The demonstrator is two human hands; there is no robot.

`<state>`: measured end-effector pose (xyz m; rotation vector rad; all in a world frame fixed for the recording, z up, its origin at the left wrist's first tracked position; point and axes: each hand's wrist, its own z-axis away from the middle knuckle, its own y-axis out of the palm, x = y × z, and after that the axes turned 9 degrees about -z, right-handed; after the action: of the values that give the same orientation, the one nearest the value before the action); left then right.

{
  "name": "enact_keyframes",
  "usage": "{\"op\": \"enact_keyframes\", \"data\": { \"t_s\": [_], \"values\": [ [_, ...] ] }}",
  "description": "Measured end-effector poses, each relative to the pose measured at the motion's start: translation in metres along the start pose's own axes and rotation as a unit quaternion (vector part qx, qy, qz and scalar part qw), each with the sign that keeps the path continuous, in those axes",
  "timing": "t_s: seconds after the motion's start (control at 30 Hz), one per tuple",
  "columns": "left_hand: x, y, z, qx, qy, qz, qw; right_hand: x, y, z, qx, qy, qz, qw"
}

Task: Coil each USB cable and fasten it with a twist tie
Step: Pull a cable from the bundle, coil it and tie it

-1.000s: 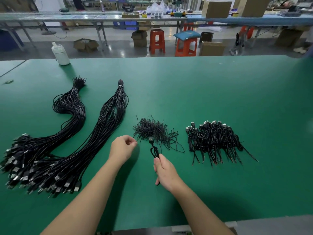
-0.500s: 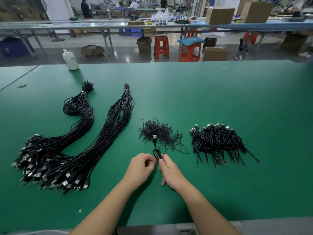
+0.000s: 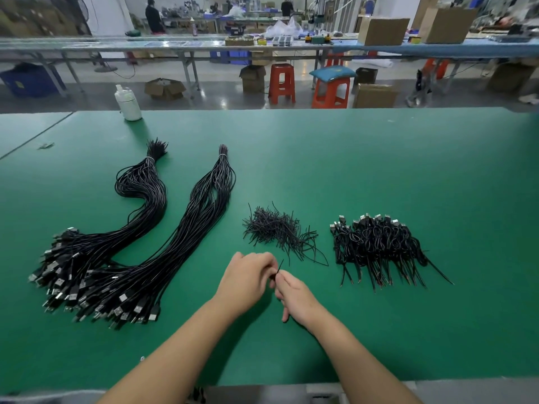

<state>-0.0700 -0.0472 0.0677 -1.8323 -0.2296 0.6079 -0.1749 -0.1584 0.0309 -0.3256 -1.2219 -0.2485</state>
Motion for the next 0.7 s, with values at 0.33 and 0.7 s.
{"op": "enact_keyframes", "data": {
  "t_s": [0.33, 0.7],
  "values": [
    [0.003, -0.004, -0.009, 0.155, -0.179, 0.1, 0.966, -0.02, 0.018, 0.005, -0.102, -0.133, 0.289, 0.942],
    [0.016, -0.013, -0.002, 0.164, -0.218, 0.069, 0.96, -0.024, 0.027, 0.015, -0.113, -0.196, 0.336, 0.914]
  ]
}}
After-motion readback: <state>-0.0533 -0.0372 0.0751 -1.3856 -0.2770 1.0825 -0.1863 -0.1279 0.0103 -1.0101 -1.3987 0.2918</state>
